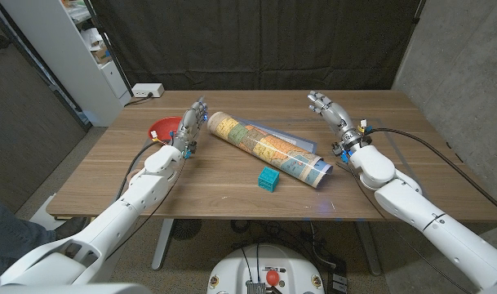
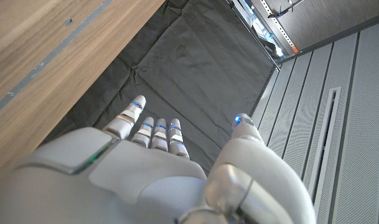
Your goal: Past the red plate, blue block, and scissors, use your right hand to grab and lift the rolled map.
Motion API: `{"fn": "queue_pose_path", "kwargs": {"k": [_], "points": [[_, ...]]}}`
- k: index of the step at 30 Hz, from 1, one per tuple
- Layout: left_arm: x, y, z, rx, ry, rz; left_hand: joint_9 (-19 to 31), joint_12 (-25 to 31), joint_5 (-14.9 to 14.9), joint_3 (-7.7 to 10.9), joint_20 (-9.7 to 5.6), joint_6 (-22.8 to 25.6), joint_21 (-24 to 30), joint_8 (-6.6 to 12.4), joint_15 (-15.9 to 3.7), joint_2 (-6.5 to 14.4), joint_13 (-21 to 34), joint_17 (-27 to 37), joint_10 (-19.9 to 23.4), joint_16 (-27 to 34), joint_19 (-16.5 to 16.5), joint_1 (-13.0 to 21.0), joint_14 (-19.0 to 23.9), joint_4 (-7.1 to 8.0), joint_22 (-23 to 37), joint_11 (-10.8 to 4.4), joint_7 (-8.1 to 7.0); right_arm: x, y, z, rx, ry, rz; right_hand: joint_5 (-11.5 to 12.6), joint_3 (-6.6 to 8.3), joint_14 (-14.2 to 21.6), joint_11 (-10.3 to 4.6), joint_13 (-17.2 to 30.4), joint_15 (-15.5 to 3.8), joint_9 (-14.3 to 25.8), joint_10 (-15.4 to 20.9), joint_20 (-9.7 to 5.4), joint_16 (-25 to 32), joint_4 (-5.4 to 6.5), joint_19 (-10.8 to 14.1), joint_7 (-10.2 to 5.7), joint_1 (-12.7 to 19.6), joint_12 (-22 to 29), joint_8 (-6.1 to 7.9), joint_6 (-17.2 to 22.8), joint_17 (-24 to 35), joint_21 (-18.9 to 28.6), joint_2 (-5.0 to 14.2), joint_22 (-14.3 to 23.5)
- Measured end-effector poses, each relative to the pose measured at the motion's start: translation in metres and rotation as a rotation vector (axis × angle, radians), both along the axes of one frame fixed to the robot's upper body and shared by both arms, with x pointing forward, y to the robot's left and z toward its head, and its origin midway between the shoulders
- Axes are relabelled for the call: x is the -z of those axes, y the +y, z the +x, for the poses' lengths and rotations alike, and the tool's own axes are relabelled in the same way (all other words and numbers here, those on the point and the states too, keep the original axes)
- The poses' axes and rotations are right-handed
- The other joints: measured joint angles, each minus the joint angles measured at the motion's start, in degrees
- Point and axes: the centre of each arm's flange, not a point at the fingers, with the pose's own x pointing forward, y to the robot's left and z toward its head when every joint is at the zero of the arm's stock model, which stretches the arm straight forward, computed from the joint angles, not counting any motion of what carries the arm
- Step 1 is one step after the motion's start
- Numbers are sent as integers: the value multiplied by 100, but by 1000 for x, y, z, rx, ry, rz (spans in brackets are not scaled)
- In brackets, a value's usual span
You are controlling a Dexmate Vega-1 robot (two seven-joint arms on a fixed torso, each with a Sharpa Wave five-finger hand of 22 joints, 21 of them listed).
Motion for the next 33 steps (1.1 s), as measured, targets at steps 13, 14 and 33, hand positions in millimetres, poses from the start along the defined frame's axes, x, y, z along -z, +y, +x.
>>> {"fn": "queue_pose_path", "kwargs": {"k": [13, 14, 33], "points": [[-3, -1, 2, 4, -1, 3, 0, 0, 0, -26, 21, 1, 0, 0, 0, 0, 0, 0, 0, 0, -22, 0, 0, -26, 0, 0, 0, -4, 8, -13, 38, -49, -66, 0, -2, 32, 21, 0, 31, -1, -21, 0, 0, -32, 0, 22, 0, 0, 0, -22, -9, 0, 0, 0], [-3, -1, 2, 4, -1, 4, 0, 0, 0, -26, 22, 1, 0, 0, 0, 0, 0, 0, 0, 0, -22, 0, 0, -26, 0, 0, 0, -5, 9, -14, 42, -55, -75, 0, -3, 32, 21, 0, 31, -1, -21, 0, 0, -32, 0, 22, 0, 0, 0, -22, -22, 0, 0, 0], [-5, -1, 1, 3, -8, 12, 0, -21, 0, -26, 21, 1, 0, 0, 0, 23, 0, 0, 13, 0, -21, 23, 0, -25, 0, 12, 0, -6, 19, -25, 80, -95, -153, 0, -31, -24, 52, 0, 40, -2, -53, -12, 0, -95, -95, -11, 84, 0, 0, -54, -53, 0, -24, 0]]}}
